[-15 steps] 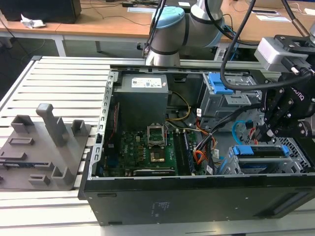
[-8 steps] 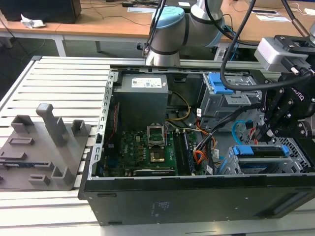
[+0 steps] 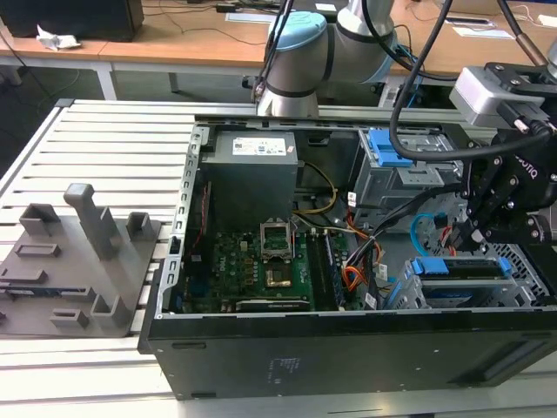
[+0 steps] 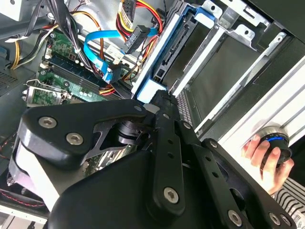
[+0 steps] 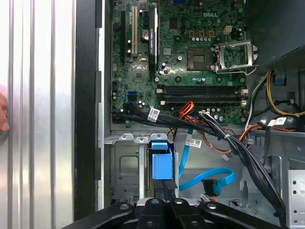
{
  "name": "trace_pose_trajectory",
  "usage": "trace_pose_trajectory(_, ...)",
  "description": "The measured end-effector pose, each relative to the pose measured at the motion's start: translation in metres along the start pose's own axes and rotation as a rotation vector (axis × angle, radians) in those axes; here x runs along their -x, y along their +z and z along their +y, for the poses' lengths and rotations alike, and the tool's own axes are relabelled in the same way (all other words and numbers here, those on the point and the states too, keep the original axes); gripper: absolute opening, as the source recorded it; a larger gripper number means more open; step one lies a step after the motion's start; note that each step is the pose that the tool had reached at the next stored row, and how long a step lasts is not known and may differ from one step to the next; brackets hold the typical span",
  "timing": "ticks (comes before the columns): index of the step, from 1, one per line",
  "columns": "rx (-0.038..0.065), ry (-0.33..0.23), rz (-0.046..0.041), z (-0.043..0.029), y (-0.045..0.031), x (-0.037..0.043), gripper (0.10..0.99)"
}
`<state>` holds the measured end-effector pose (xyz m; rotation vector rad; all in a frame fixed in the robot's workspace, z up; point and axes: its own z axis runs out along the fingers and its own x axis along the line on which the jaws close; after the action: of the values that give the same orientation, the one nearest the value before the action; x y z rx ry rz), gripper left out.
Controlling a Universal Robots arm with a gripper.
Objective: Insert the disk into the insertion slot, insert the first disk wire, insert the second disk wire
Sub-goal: 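Insert the first disk wire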
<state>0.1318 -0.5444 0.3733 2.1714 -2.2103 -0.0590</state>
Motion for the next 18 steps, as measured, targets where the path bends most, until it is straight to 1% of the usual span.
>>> trace_pose_trajectory(3,0.000,0.000,0.0000,0.0000,0.0001,0.0000,0.302)
trace_pose_trajectory(6,0.000,0.000,0.0000,0.0000,0.0000,0.0000,0.302)
trace_pose_trajectory(7,0.000,0.000,-0.0001,0.0001,-0.0022,0.0000,0.302)
trace_pose_trajectory(9,0.000,0.000,0.0005,0.0007,-0.0124,0.0000,0.302)
trace_pose_trajectory(10,0.000,0.000,0.0002,0.0008,-0.0137,0.0000,0.302)
trace_pose_trajectory(13,0.000,0.000,0.0008,0.0008,-0.0140,0.0015,0.302)
trace_pose_trajectory(14,0.000,0.000,0.0006,0.0009,-0.0140,0.0054,0.302)
trace_pose_trajectory(15,0.000,0.000,0.0003,0.0008,-0.0138,0.0118,0.302)
trace_pose_trajectory(17,0.000,-0.001,0.0006,0.0003,-0.0140,0.0188,0.302)
trace_pose_trajectory(18,0.000,-0.001,0.0004,-0.0005,-0.0140,0.0239,0.302)
